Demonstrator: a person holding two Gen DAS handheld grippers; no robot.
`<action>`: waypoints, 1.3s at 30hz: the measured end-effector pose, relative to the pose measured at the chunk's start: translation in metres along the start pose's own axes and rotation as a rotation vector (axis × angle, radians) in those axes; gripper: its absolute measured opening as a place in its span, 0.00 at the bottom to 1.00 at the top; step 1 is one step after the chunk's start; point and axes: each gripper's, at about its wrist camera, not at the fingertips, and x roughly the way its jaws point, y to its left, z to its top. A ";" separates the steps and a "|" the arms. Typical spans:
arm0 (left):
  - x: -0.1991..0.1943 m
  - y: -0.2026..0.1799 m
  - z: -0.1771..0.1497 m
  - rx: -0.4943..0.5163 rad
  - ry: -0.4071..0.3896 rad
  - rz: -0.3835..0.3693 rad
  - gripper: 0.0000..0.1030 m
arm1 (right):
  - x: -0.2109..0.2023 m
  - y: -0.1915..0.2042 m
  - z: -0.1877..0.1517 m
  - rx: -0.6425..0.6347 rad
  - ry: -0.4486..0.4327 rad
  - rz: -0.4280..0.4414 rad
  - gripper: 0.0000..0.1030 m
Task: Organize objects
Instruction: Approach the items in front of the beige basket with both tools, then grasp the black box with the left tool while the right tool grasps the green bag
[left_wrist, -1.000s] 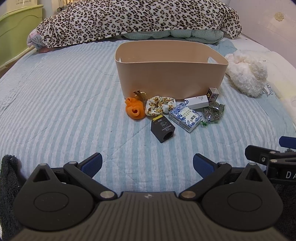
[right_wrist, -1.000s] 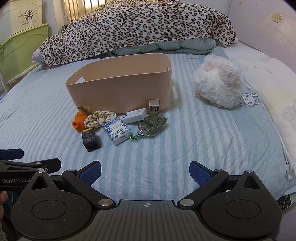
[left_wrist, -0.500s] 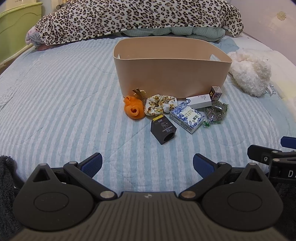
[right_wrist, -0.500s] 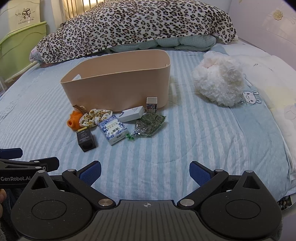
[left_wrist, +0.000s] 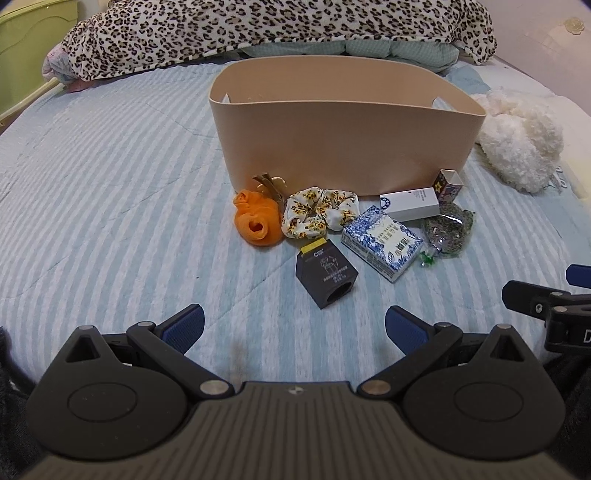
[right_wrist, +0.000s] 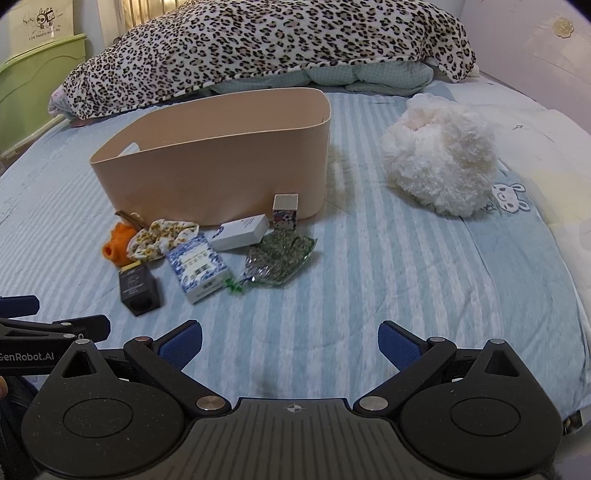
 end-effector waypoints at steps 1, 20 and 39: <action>0.004 0.000 0.002 -0.002 0.003 0.000 1.00 | 0.007 -0.002 0.003 0.001 -0.003 0.003 1.00; 0.088 -0.005 0.023 -0.053 0.096 0.061 1.00 | 0.102 -0.005 0.038 0.024 0.013 0.021 0.94; 0.065 -0.008 0.011 0.002 0.005 0.047 0.33 | 0.096 -0.002 0.023 0.036 -0.012 0.025 0.40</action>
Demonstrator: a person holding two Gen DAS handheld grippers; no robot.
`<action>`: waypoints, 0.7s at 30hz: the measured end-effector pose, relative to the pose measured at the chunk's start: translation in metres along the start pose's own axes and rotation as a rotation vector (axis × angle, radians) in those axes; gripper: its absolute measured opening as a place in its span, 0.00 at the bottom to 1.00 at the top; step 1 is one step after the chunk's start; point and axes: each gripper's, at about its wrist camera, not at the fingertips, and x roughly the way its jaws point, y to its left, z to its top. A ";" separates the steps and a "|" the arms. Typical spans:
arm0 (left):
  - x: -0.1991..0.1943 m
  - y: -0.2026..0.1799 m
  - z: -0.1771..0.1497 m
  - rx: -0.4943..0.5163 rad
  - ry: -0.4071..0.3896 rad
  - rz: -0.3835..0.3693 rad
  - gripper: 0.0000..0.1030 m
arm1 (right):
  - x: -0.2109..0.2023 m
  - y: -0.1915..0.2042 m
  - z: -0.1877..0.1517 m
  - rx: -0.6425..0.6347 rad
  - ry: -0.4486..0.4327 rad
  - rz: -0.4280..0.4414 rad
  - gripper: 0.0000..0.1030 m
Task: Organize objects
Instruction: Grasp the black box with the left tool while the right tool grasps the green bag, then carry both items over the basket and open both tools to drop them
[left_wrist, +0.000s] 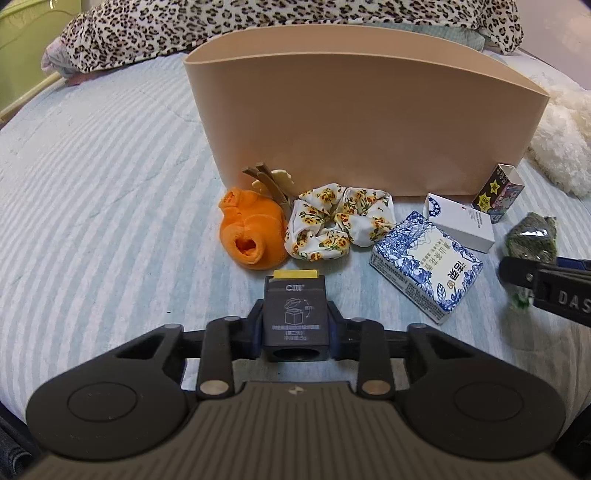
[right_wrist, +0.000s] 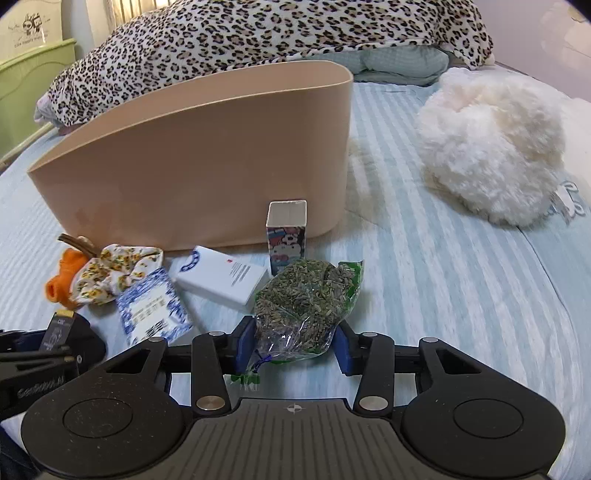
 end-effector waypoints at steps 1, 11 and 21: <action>-0.001 0.001 -0.001 0.003 -0.001 -0.005 0.33 | -0.004 0.000 -0.002 0.002 -0.003 -0.003 0.39; -0.033 0.024 0.015 -0.049 -0.047 -0.077 0.33 | -0.052 -0.004 0.011 0.020 -0.129 -0.016 0.39; -0.058 0.039 0.075 -0.059 -0.184 -0.105 0.33 | -0.078 -0.008 0.067 0.035 -0.304 -0.009 0.39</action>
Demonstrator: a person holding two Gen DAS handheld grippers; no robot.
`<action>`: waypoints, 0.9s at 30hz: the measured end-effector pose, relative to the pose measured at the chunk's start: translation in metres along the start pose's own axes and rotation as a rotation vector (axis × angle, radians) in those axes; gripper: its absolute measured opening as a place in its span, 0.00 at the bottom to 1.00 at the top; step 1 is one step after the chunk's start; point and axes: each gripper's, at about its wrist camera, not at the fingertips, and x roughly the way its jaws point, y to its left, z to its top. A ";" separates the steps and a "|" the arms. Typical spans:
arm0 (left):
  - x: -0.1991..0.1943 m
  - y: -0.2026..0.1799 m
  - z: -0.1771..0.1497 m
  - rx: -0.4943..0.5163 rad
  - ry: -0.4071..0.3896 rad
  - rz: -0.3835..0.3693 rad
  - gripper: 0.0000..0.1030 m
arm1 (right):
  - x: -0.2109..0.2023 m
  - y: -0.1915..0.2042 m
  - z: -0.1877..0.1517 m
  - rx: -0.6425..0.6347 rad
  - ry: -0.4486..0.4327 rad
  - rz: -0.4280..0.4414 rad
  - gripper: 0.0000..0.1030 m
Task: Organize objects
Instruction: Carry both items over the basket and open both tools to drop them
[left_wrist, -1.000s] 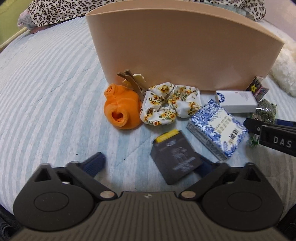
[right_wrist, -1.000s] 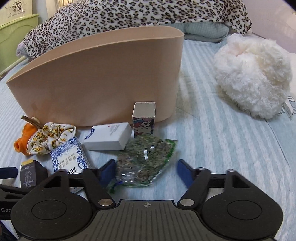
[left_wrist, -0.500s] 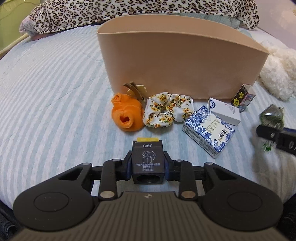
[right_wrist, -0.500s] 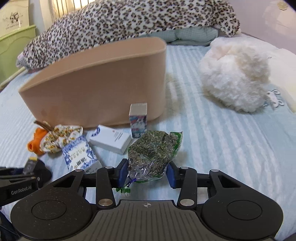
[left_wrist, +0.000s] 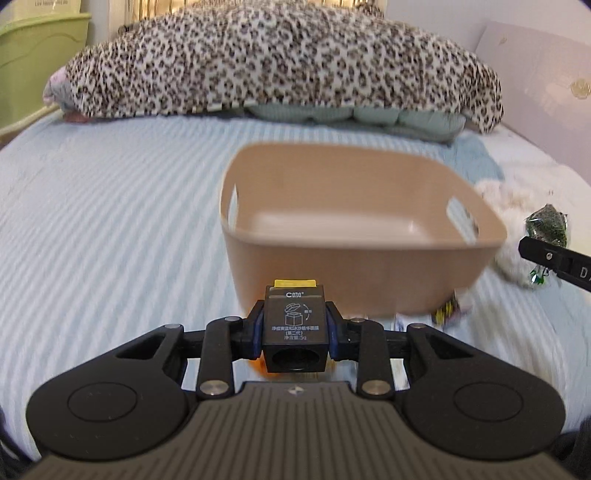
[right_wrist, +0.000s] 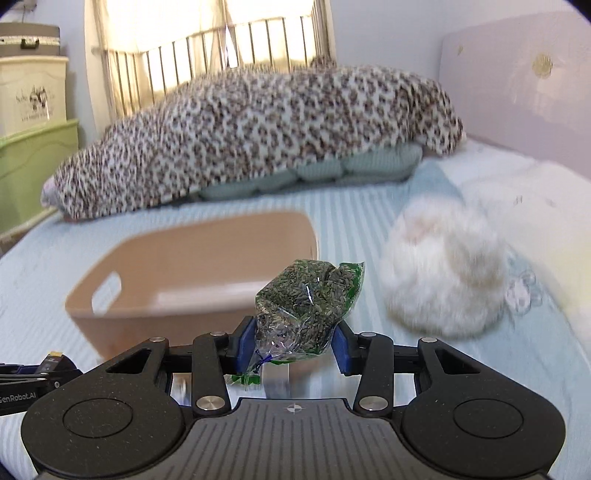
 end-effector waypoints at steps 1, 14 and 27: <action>0.000 -0.001 0.007 0.007 -0.015 0.003 0.33 | 0.001 0.000 0.007 -0.004 -0.016 0.001 0.39; 0.068 -0.031 0.069 0.134 -0.063 0.058 0.33 | 0.059 0.027 0.058 -0.070 -0.002 0.037 0.39; 0.105 -0.020 0.053 0.103 0.078 0.036 0.58 | 0.089 0.041 0.035 -0.134 0.121 0.031 0.56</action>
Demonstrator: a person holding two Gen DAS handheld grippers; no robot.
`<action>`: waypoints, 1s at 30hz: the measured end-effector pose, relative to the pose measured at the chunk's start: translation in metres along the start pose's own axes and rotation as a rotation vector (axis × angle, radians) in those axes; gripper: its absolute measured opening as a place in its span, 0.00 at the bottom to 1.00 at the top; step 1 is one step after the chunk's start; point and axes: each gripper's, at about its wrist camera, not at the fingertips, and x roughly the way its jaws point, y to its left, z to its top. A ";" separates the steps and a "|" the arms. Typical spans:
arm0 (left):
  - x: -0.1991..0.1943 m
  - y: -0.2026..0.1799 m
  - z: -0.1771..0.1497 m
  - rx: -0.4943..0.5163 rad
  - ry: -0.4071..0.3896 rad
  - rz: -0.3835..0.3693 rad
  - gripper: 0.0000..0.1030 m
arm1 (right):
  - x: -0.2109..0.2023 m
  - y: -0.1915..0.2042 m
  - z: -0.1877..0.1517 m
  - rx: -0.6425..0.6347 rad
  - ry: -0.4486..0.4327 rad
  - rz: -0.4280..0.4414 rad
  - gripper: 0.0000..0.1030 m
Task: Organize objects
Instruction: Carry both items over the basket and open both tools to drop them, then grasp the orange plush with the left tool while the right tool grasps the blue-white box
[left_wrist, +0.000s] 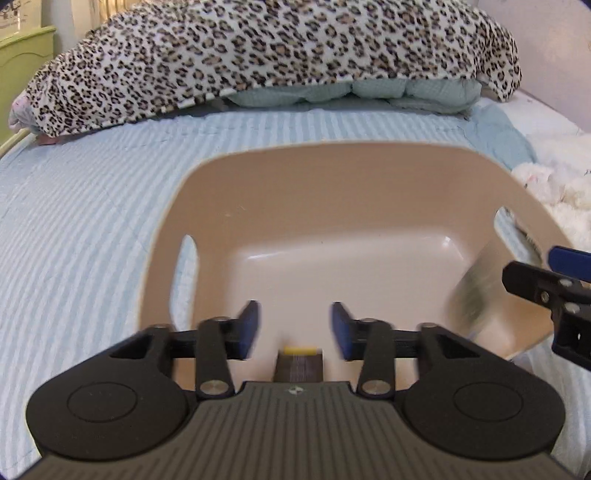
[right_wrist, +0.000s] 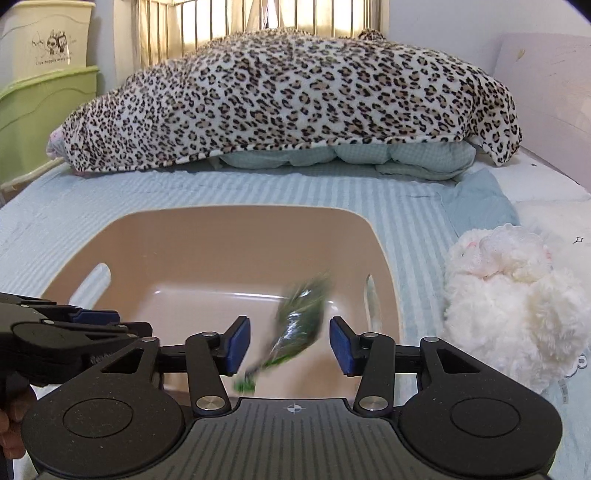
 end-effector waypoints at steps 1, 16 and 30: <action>-0.008 0.000 0.002 0.006 -0.019 0.002 0.64 | -0.005 -0.001 -0.001 0.003 -0.010 -0.005 0.61; -0.090 0.017 -0.027 0.061 -0.078 0.016 0.77 | -0.078 -0.006 -0.022 0.049 -0.046 -0.005 0.93; -0.059 0.056 -0.098 0.041 0.105 -0.008 0.77 | -0.064 0.021 -0.083 0.014 0.142 0.031 0.97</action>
